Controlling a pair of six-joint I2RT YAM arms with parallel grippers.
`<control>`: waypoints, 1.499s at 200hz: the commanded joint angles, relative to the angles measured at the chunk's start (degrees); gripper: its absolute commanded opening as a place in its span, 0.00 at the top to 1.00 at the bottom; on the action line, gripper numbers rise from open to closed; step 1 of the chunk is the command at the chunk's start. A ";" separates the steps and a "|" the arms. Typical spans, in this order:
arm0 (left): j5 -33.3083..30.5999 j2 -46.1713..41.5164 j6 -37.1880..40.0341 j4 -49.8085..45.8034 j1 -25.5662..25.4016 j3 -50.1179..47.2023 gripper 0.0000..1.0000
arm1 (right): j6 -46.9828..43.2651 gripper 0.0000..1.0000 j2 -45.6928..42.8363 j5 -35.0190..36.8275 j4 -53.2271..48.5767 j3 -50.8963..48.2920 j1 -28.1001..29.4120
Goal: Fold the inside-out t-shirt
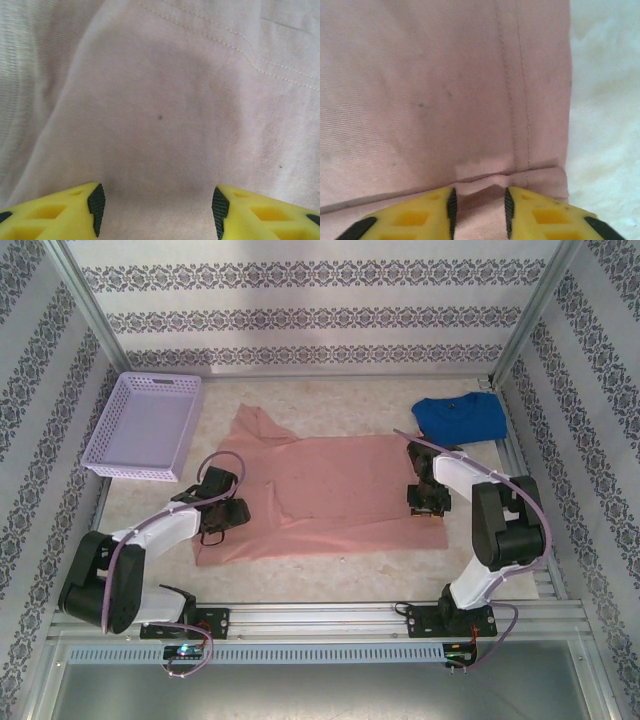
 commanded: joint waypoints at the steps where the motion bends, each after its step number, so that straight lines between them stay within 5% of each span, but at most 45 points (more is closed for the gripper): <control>1: -2.70 0.24 0.13 -1.33 -0.38 5.04 0.37 | -1.12 0.62 -2.51 1.43 3.38 3.74 1.52; 52: -1.72 14.81 3.91 3.72 0.10 17.90 0.36 | -1.87 0.56 7.25 -7.15 9.83 14.17 0.47; 104: -0.49 23.69 6.25 1.33 1.97 24.09 0.36 | -3.14 0.59 19.05 -7.89 1.87 21.39 -2.81; 182: -0.54 14.81 4.38 1.10 0.84 12.13 0.36 | -5.20 0.61 11.21 -3.03 -2.00 12.18 -2.97; 221: -4.45 20.10 9.41 1.08 4.11 26.46 0.34 | -4.55 0.57 11.68 -7.05 4.81 20.67 -2.95; 300: -0.15 44.66 15.07 -6.47 10.59 60.14 0.36 | -2.26 0.54 14.12 -12.97 10.81 24.38 -2.27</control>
